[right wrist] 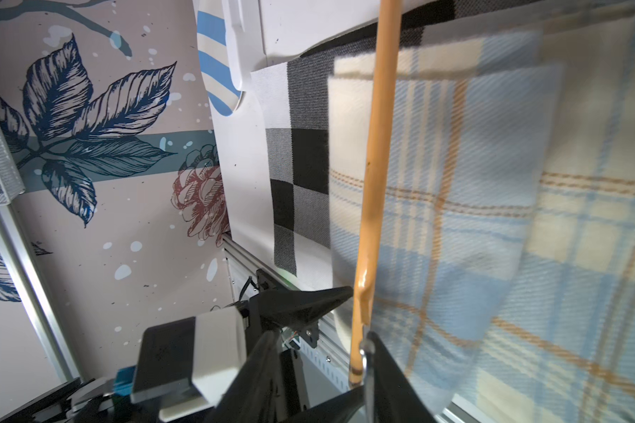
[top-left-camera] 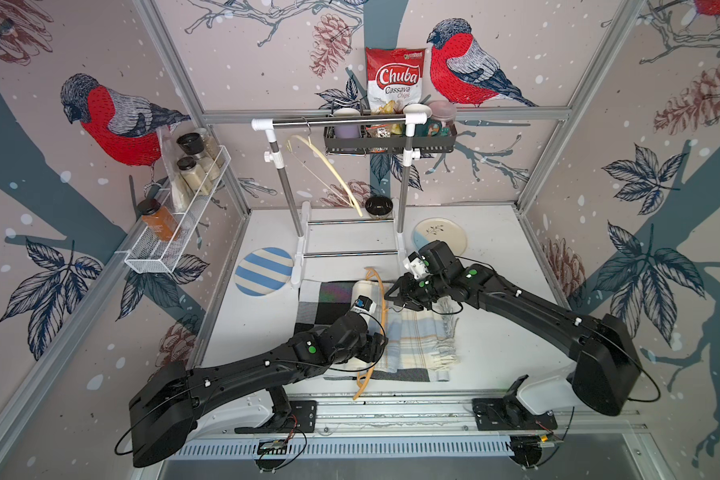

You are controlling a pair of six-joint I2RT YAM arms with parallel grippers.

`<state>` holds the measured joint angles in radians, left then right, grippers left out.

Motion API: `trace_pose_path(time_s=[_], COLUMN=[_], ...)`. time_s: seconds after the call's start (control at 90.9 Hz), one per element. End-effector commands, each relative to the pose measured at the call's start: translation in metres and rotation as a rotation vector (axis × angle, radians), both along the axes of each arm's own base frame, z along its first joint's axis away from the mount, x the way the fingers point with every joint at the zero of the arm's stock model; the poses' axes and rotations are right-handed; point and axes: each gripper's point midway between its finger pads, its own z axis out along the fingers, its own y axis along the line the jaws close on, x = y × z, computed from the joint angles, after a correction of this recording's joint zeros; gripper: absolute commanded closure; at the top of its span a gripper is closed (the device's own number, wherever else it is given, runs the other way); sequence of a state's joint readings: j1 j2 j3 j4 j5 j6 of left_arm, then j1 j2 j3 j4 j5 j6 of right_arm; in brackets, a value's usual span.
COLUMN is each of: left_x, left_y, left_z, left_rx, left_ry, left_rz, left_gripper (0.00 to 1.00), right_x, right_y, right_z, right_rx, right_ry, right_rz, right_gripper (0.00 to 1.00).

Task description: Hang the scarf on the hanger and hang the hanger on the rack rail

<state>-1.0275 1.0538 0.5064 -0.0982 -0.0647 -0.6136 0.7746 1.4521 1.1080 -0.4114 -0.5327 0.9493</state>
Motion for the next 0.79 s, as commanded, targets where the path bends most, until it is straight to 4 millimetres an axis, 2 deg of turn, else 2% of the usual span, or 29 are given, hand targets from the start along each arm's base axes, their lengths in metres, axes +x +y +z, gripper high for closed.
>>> trace_pose_path(time_s=[0.0,0.099,0.22,0.308,0.385,0.495,0.627,0.693,0.781], left_x=[0.014,0.017,0.015,0.014,0.013,0.014,0.016,0.016,0.017], left_y=[0.018,0.041,0.052,0.063,0.067,0.071,0.073,0.073,0.071], left_z=[0.004,0.005,0.001,-0.003,-0.004,-0.001,0.006,0.008,0.009], left_rx=[0.042,0.089,0.076,0.104,0.122,0.134,0.135,0.133,0.12], left_ry=[-0.053,-0.079,-0.097,-0.088,-0.082,-0.082,-0.092,-0.094,-0.092], left_rz=[0.11,0.183,0.21,0.246,0.259,0.271,0.289,0.293,0.293], left_gripper=[0.39,0.42,0.46,0.59,0.7,0.83,0.93,0.95,0.95], right_x=[-0.006,-0.013,-0.019,-0.024,-0.018,0.003,0.025,0.024,0.019], right_y=[0.02,0.033,0.045,0.053,0.047,0.013,-0.033,-0.042,-0.042], right_z=[0.025,0.039,0.047,0.053,0.05,0.028,-0.024,-0.047,-0.072], right_rx=[0.126,0.173,0.208,0.236,0.179,0.049,-0.097,-0.163,-0.208], right_ry=[0.031,0.037,0.055,0.055,0.002,-0.056,-0.046,-0.04,-0.015], right_rz=[0.01,0.035,0.06,0.077,0.07,-0.019,-0.134,-0.125,-0.096], right_gripper=[0.54,0.51,0.52,0.53,0.5,0.42,0.41,0.41,0.4])
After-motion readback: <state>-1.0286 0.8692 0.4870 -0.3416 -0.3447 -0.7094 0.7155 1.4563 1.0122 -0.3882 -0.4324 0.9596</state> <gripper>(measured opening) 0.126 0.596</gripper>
